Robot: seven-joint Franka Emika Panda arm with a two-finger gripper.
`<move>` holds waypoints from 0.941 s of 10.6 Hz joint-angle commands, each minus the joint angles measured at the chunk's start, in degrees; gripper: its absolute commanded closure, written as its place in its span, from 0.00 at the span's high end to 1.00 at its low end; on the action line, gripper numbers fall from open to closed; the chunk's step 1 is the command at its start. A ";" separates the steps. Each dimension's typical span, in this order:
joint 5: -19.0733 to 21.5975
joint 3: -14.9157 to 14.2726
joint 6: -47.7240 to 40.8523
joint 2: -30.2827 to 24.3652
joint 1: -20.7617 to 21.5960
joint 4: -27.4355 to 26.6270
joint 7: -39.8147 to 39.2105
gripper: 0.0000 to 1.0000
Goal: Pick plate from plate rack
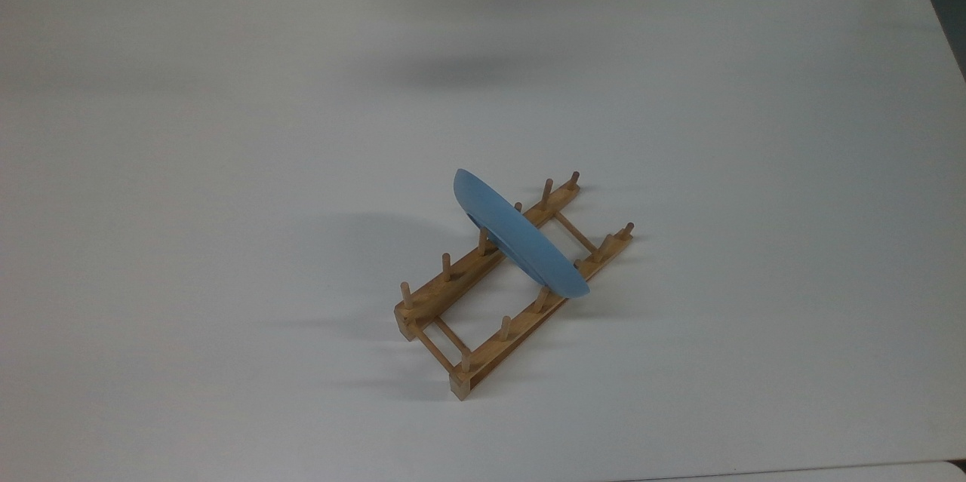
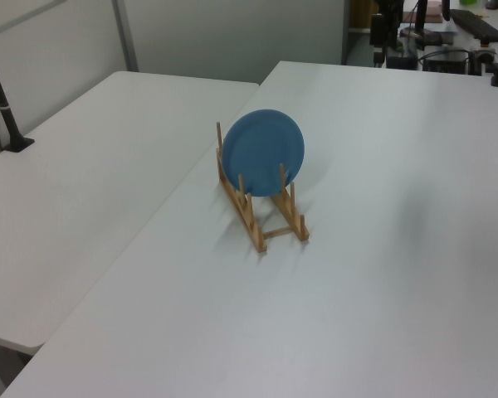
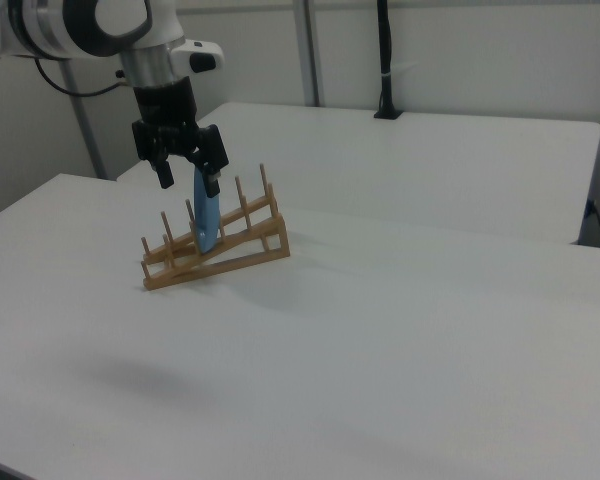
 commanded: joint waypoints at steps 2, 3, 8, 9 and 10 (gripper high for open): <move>0.21 0.10 -0.47 -0.79 -0.13 -0.51 -0.45 1.00; 0.21 0.10 -0.47 -0.79 -0.13 -0.51 -0.44 1.00; 0.39 0.19 0.31 0.09 0.31 -0.42 -0.80 1.00; 0.39 0.36 0.49 0.35 0.31 -0.25 -0.88 1.00; 0.39 0.80 1.45 1.66 0.40 0.62 -0.88 1.00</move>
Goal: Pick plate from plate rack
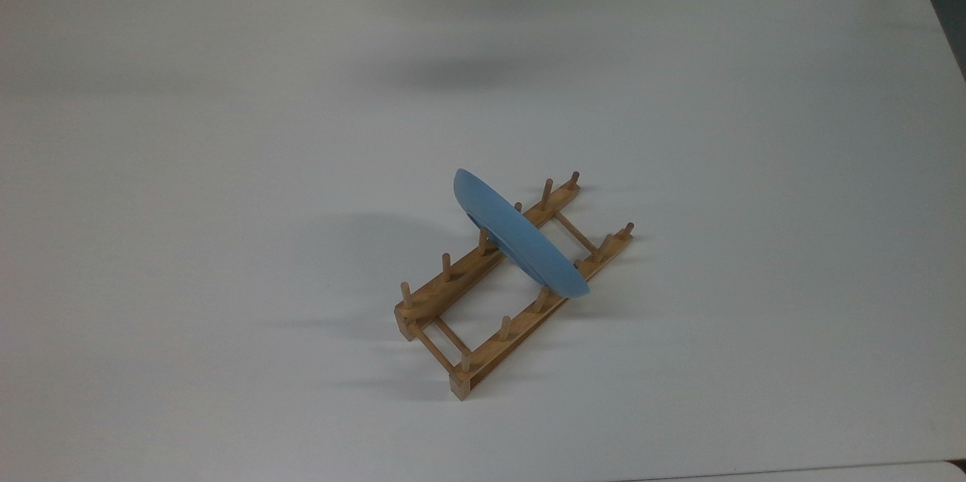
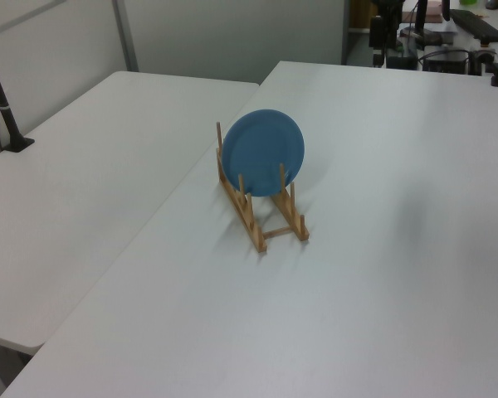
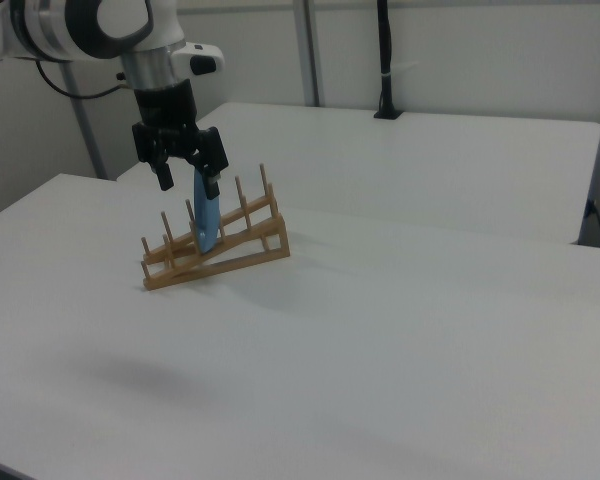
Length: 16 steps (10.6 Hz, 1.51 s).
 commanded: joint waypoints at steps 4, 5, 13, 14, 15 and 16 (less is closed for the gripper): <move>0.12 0.72 12.16 5.63 4.60 2.85 -0.58 1.00; -0.14 0.63 12.70 7.03 5.57 3.29 -0.58 1.00; -12.34 0.63 33.35 15.30 13.31 4.26 8.47 0.51; -13.58 0.63 34.15 16.18 13.66 4.26 8.47 0.47; -14.28 0.63 34.85 16.97 13.67 4.26 8.47 0.45; -14.73 0.63 35.29 17.50 13.67 4.35 8.47 0.45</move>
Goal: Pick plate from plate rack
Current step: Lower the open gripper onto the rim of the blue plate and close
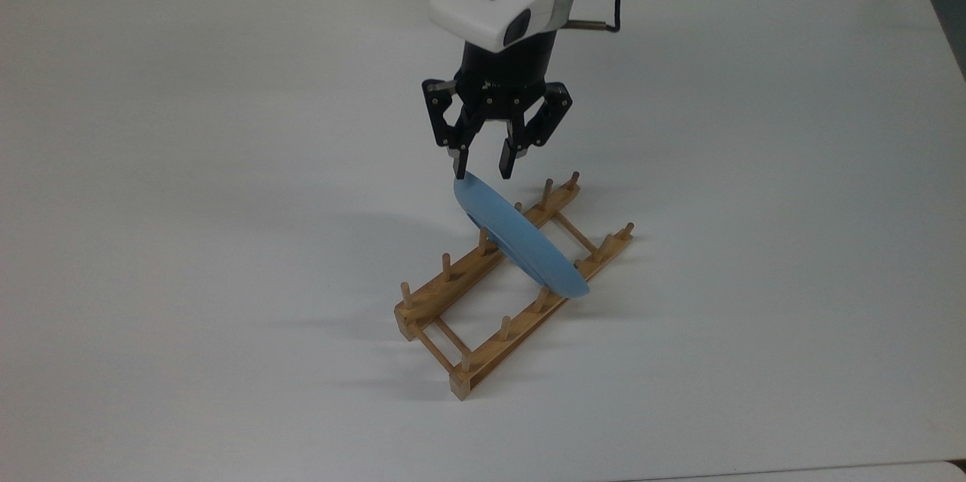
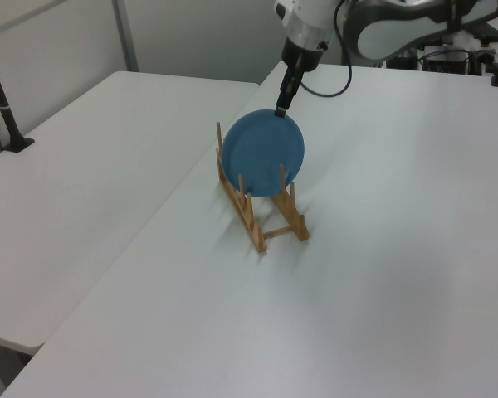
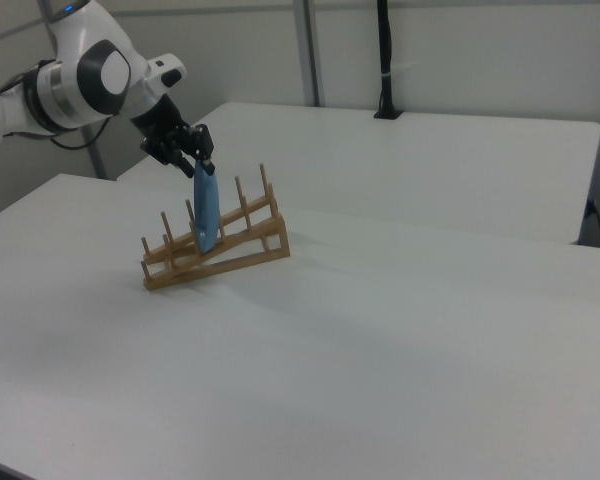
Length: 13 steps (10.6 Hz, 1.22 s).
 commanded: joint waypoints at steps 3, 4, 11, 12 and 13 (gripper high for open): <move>-3.37 -0.53 1.58 2.48 0.64 1.05 0.96 0.37; -3.28 -0.53 1.49 2.48 0.64 1.05 0.96 0.33; -6.52 -0.70 1.49 2.22 0.02 2.35 0.61 0.01; -6.70 -1.05 1.49 1.96 0.02 2.54 0.35 0.00; -7.31 -1.32 1.40 1.43 -0.07 2.63 0.26 0.00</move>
